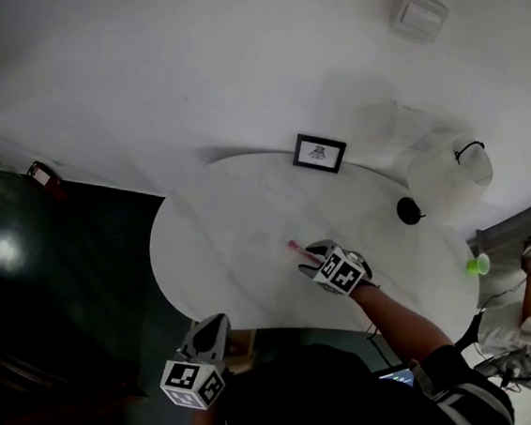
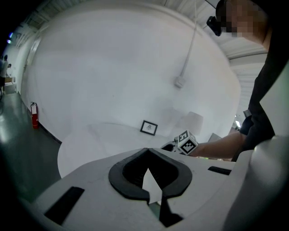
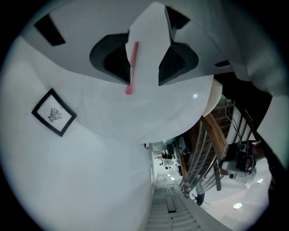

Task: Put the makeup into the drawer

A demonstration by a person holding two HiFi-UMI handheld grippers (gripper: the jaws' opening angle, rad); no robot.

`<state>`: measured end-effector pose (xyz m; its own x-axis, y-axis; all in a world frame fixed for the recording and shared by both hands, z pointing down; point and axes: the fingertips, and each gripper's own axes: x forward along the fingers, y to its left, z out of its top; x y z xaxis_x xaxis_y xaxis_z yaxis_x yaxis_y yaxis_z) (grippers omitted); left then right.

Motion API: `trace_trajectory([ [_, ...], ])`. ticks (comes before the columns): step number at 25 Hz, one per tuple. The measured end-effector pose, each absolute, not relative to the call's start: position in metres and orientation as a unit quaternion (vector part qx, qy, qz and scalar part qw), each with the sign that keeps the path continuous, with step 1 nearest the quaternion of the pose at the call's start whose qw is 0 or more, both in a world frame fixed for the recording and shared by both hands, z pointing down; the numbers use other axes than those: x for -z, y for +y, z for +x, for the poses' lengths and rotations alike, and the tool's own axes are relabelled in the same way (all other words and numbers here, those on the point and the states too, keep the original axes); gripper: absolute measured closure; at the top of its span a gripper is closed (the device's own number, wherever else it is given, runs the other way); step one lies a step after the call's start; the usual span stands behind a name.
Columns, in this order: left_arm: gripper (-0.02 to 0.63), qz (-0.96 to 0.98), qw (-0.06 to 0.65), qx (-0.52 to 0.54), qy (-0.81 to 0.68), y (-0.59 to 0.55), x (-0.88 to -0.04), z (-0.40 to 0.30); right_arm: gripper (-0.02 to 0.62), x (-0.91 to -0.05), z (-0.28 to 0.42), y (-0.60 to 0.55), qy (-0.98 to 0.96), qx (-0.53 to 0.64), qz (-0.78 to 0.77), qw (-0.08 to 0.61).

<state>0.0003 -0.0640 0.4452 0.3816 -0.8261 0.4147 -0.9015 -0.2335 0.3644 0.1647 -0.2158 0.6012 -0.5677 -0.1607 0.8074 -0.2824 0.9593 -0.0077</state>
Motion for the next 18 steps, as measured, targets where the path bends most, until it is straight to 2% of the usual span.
trace_trajectory([
  [12, 0.595, 0.764, 0.288, -0.072, -0.573, -0.056, -0.45, -0.005, 0.431, -0.646, 0.187, -0.225, -0.845, -0.104, 0.123, 0.509],
  [18, 0.595, 0.759, 0.284, -0.071, -0.581, -0.042, -0.446, -0.011, 0.436, -0.649, 0.188, -0.227, -0.845, -0.11, 0.126, 0.508],
])
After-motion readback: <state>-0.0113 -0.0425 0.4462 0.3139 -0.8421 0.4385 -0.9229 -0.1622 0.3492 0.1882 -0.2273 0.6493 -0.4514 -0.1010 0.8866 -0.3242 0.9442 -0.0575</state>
